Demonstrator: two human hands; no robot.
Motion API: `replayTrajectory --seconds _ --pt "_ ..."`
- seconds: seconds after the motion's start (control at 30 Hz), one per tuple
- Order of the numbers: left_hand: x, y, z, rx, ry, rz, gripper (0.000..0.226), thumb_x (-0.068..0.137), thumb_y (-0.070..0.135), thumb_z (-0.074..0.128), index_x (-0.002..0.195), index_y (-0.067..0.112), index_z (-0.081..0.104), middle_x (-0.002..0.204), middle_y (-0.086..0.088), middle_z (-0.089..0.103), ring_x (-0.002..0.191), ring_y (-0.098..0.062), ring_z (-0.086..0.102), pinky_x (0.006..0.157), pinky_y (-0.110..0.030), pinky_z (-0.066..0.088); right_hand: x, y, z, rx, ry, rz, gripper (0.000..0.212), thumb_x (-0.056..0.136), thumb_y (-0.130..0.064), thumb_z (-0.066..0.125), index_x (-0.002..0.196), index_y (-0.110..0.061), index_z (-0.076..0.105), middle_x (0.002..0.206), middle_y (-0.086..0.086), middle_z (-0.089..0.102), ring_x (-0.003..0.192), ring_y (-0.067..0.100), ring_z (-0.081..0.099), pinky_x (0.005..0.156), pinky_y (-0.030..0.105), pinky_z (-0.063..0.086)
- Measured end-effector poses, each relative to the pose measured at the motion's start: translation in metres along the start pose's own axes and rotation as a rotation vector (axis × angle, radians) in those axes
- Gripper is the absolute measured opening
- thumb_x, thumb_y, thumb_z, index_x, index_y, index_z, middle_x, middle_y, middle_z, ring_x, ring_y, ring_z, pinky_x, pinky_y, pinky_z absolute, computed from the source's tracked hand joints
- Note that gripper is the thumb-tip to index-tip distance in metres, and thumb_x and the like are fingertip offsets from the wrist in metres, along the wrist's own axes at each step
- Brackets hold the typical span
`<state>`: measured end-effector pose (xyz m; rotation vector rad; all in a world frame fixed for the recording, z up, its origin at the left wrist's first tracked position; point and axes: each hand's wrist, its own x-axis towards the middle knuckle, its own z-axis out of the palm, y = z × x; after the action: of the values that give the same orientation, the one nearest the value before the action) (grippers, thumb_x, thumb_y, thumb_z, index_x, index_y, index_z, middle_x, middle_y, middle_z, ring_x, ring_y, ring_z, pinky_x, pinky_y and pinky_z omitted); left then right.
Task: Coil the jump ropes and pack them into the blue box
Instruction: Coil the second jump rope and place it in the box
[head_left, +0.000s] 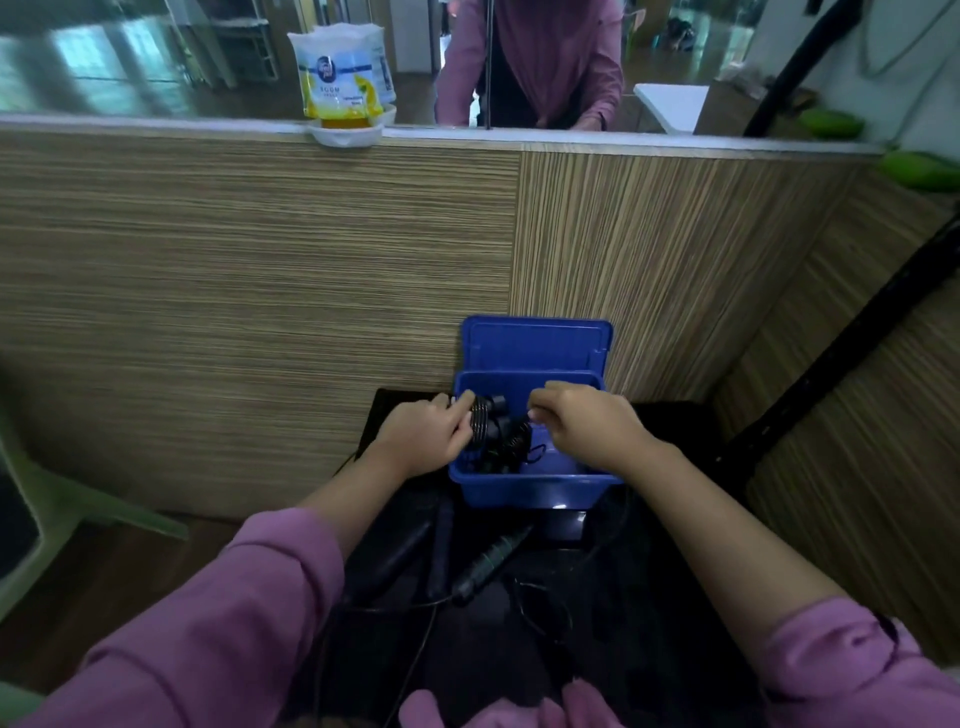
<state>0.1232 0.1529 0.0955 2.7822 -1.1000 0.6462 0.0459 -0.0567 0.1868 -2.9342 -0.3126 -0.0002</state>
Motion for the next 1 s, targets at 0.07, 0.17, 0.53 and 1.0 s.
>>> replayTrajectory --seconds 0.07,0.17,0.53,1.0 --pt "-0.001 0.004 0.001 -0.018 0.023 0.119 0.046 0.091 0.030 0.036 0.115 0.005 0.067 0.073 -0.014 0.069 0.044 -0.024 0.059 0.035 -0.024 0.038 0.004 0.010 -0.002 -0.029 -0.009 -0.026 0.023 0.101 -0.031 0.036 0.108 -0.024 0.057 0.107 -0.006 0.057 0.098 0.018 0.057 0.067 0.032 0.040" --pt "-0.003 0.013 -0.001 -0.106 0.046 0.229 0.047 0.094 0.031 0.035 0.119 0.004 0.064 0.075 -0.012 0.068 0.050 -0.025 0.061 0.038 -0.027 0.043 0.009 0.024 -0.001 -0.078 -0.010 -0.056 0.022 0.101 -0.030 0.037 0.103 -0.028 0.058 0.102 -0.009 0.056 0.095 0.018 0.058 0.071 0.031 0.034" --pt "0.005 0.035 -0.028 -0.317 0.090 0.255 0.046 0.098 0.029 0.035 0.126 0.002 0.058 0.069 -0.004 0.059 0.052 -0.020 0.056 0.041 -0.032 0.045 0.016 0.048 0.010 0.153 -0.095 -0.016 0.020 0.098 -0.043 0.039 0.102 -0.040 0.059 0.097 -0.013 0.050 0.096 0.010 0.051 0.088 0.037 0.026" --pt "0.029 0.047 -0.044 -0.450 0.203 -0.168 0.054 0.094 0.042 0.028 0.132 0.013 0.054 0.103 -0.005 0.071 0.087 -0.026 0.068 0.066 -0.038 0.056 0.012 0.000 0.051 1.042 0.076 0.464 0.032 0.096 -0.002 0.034 0.070 -0.012 0.050 0.059 0.006 0.052 0.055 0.020 0.049 0.055 0.027 0.044"
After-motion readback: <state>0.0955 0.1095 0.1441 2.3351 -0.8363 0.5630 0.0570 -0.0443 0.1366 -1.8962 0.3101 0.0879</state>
